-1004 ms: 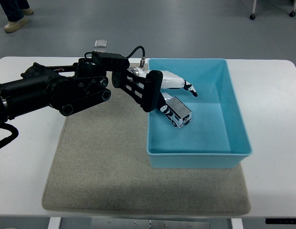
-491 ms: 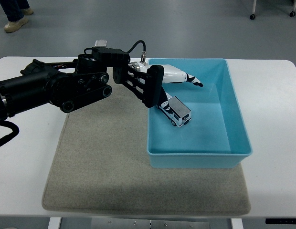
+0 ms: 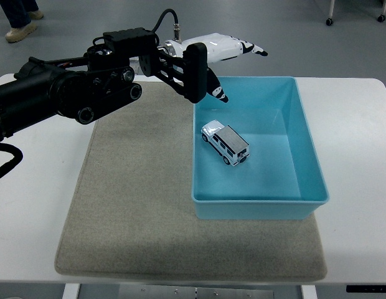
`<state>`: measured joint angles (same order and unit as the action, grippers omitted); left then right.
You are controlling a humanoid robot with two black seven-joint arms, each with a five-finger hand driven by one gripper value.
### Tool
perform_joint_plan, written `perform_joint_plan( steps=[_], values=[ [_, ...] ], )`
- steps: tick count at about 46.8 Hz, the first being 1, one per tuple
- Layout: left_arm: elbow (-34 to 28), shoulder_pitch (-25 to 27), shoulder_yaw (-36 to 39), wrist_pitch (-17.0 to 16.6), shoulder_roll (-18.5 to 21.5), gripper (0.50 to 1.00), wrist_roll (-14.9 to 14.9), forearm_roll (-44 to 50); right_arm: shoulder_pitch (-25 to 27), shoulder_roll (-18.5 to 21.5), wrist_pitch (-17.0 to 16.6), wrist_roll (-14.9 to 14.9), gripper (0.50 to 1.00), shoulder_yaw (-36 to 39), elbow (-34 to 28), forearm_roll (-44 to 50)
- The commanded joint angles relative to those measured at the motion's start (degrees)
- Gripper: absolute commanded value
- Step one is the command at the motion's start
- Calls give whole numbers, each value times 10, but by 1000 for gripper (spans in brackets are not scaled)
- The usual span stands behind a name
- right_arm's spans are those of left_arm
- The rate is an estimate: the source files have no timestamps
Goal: Left hand put the white car in the blue box
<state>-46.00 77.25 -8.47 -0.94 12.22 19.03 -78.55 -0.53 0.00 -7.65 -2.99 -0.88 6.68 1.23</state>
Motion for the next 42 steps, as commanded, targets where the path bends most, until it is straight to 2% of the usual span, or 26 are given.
perform_joint_plan(
  steps=[1,7,15,27,36,42],
  values=[
    [33,0,-10,-6,1,958,0,1,0,0,0,0,936,0,-1,0],
    [87,-4,-12,-13,1,960,9,23,0,0,0,0,936,0,0,0],
    [146,-10,-8,-13,1,994,14,90,0,0,0,0,936,0,0,0],
    [195,-12,-5,-13,-1,994,13,208,0,0,0,0,936,0,0,0],
    [243,-28,-7,-39,-9,996,13,298,0,0,0,0,936,0,0,0],
    [262,-37,-10,-41,-10,994,7,385,0,0,0,0,936,0,0,0]
  ],
)
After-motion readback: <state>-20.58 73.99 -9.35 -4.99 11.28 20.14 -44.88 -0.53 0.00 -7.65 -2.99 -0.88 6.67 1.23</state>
